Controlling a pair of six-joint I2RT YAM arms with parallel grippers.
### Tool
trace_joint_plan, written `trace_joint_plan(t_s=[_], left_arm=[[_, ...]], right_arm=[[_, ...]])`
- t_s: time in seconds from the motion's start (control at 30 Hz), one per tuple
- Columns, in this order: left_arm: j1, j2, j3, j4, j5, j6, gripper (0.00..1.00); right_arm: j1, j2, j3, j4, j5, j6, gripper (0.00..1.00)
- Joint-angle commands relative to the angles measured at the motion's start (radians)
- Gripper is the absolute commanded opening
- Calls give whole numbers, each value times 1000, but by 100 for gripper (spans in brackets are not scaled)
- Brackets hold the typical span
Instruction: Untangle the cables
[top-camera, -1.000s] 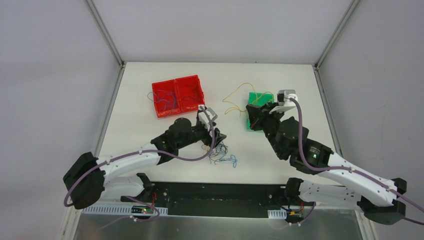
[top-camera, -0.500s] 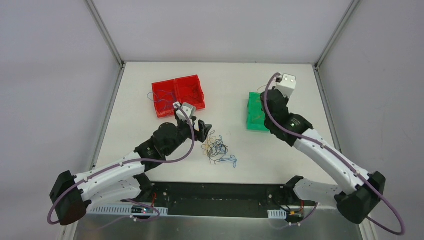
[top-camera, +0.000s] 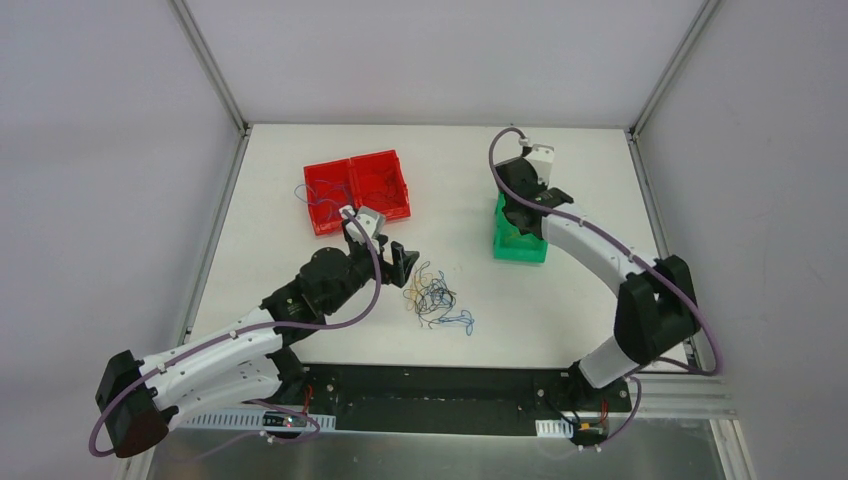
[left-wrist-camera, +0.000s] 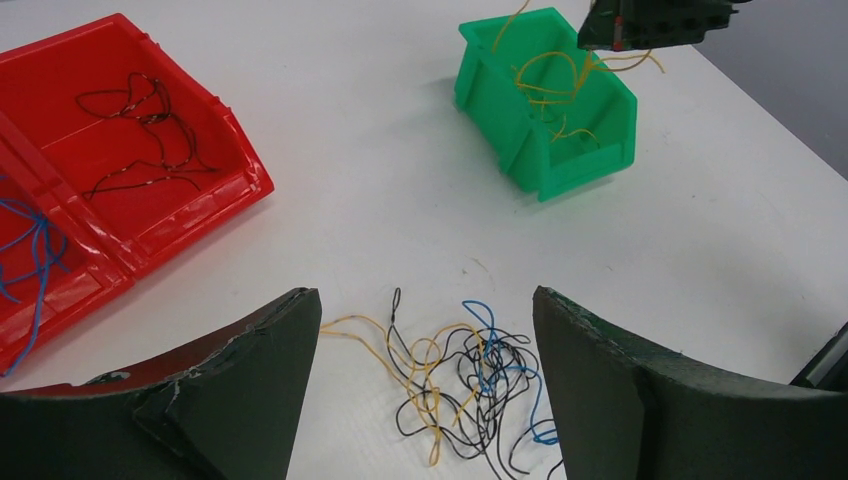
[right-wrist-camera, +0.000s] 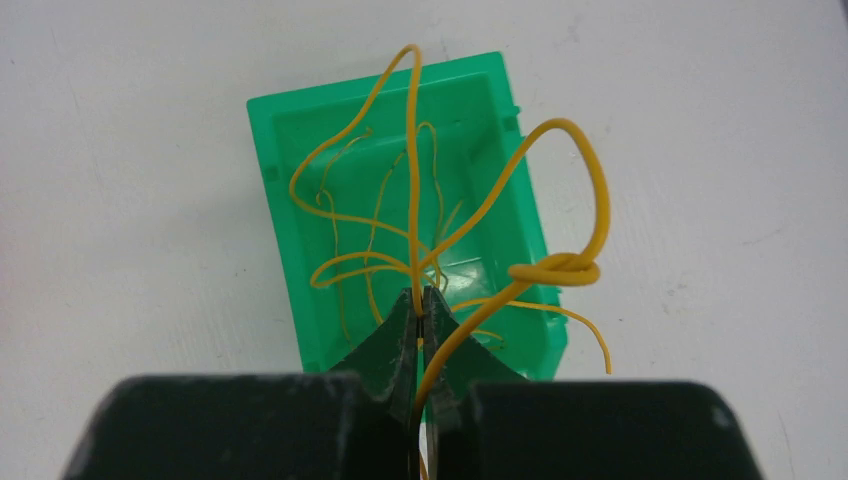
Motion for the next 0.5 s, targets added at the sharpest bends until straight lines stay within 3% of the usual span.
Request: trace_joint_plan(t_s=[0.0,0.33,0.47], left_arm=[[-5,-21,30,-5,-8,-12,80],[-4,-25,31,-13,-12,-6,80],[-5,-18,33,-15,-11,-5,80]], right_arm=[[-7,115,86,-41,-76,42,0],[-170,376,164,-109,-390,127,0],[-193,424,180,-125,-438,136,0]])
